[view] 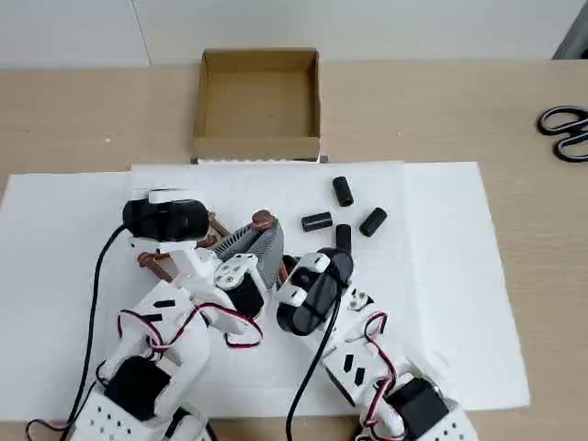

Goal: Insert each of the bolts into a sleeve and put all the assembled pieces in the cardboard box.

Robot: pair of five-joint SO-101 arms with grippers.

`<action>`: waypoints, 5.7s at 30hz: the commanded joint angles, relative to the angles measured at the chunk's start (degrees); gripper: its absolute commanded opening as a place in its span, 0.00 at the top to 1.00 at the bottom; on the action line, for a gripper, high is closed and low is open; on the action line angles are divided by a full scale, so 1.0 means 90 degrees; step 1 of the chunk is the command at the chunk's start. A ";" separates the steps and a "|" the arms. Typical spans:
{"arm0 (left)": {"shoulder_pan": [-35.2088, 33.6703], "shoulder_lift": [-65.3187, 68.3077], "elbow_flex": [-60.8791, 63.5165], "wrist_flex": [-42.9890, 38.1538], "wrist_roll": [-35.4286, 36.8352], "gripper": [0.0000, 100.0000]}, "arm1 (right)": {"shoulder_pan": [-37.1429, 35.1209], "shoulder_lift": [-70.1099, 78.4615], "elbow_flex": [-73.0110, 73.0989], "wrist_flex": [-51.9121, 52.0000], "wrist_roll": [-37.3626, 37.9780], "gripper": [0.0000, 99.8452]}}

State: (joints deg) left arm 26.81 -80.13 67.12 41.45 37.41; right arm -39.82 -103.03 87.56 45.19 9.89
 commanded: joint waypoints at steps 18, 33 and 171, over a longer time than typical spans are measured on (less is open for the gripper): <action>-0.0147 -0.0098 -0.0220 -0.0176 -0.0010 1.00 | -0.0474 -0.0093 -0.0557 0.0142 -0.0059 1.00; -0.0147 -0.0117 0.0230 -0.0166 -0.0010 1.00 | -0.0474 -0.0093 -0.0821 0.0269 -0.0049 1.00; -0.2784 -0.0127 0.2750 -0.0625 -0.2471 1.00 | 0.3013 0.5553 -0.4611 -0.2203 -0.2403 1.00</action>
State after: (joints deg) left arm 1.58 -80.66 91.91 37.14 15.34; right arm -13.19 -65.14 57.93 29.10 -10.77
